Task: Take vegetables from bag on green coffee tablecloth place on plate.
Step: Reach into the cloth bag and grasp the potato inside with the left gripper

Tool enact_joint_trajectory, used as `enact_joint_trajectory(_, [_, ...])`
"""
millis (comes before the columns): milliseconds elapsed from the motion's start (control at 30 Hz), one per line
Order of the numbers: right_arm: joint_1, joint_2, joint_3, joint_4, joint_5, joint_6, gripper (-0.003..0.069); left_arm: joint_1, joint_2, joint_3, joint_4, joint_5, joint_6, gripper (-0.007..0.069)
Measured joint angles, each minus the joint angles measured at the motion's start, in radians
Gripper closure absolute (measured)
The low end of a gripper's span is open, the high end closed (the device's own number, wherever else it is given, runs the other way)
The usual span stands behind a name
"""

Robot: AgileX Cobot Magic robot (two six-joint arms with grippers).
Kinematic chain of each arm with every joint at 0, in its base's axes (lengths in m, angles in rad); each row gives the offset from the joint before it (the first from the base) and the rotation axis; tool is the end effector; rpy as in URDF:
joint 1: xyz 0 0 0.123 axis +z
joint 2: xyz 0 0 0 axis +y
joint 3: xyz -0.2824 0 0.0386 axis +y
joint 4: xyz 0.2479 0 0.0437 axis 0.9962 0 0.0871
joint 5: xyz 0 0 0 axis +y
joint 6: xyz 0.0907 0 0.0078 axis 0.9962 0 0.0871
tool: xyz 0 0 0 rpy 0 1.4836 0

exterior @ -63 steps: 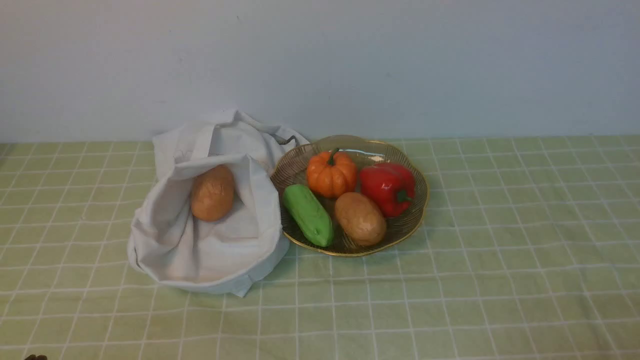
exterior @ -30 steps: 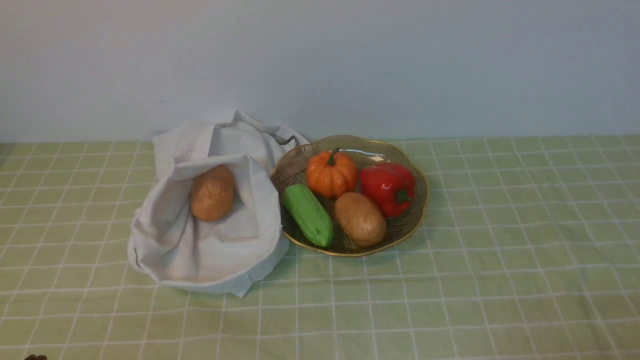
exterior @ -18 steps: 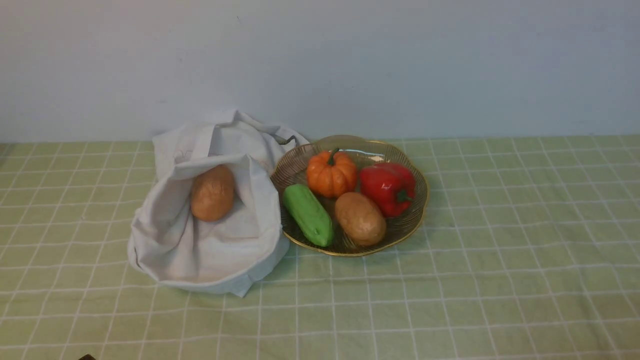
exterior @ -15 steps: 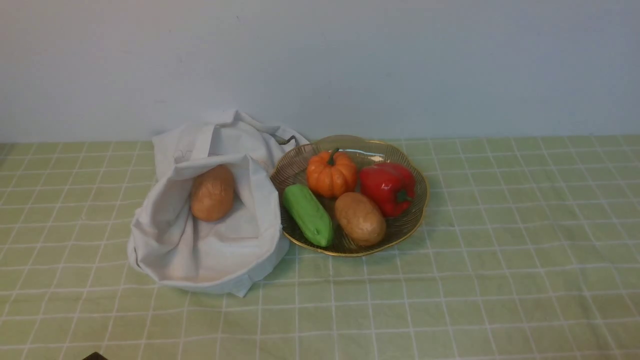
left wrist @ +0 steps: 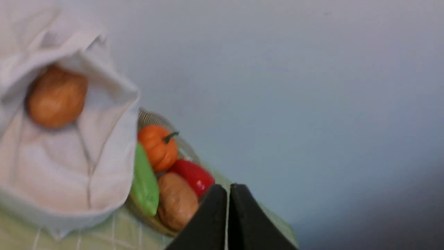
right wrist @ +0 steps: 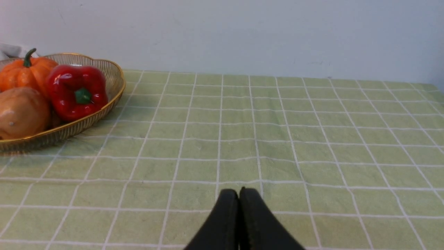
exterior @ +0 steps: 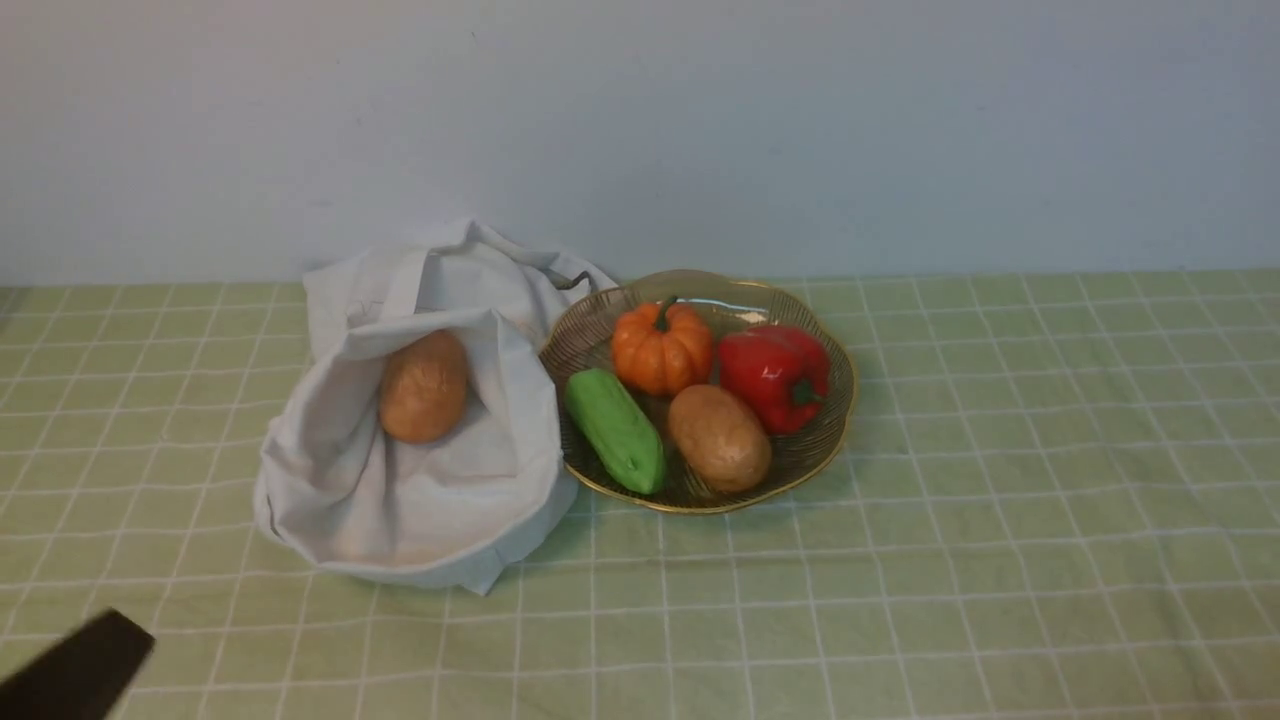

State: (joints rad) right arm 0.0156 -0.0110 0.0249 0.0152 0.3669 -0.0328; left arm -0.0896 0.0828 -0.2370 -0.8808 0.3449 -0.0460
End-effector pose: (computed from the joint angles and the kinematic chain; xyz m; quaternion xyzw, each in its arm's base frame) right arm 0.0528 0.0013 0.1723 -0.0154 0.8028 0.0013 0.5961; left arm 0.0455 -0.0280 0.2675 -0.1868 0.6761 -0.4159 0.5788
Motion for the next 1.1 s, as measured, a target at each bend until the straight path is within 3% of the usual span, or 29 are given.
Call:
enact_joint_trajectory(133, [0.0,0.0,0.0,0.0,0.0,0.0,0.0673,0.0,0.191,-0.177,0.077,0.136,0.086,0.0629])
enact_joint_trajectory(267, [0.0,0.0,0.0,0.0,0.0,0.0,0.0673,0.0,0.53,-0.322,0.262,0.494,0.11,0.0629])
enact_joint_trajectory(367, [0.0,0.0,0.0,0.0,0.0,0.0,0.0673,0.0,0.774,-0.374,0.383,0.62,0.131,0.0629])
enact_joint_trajectory(600, [0.0,0.0,0.0,0.0,0.0,0.0,0.0673,-0.043,1.112,-0.525,0.381,0.624,0.241,0.0559])
enact_joint_trajectory(800, [0.0,0.0,0.0,0.0,0.0,0.0,0.0673,-0.135,1.337,-0.701,0.46,0.572,0.244,0.0398])
enact_joint_trajectory(833, [0.0,0.0,0.0,0.0,0.0,0.0,0.0673,-0.149,1.413,-0.765,0.514,0.539,0.22,0.0323])
enact_joint_trajectory(900, [0.0,0.0,0.0,0.0,0.0,0.0,0.0673,-0.151,1.472,-0.831,0.58,0.506,0.179,0.0255])
enact_joint_trajectory(1100, [0.0,0.0,0.0,0.0,0.0,0.0,0.0673,-0.151,1.598,-0.953,0.788,0.397,0.067,0.0094])
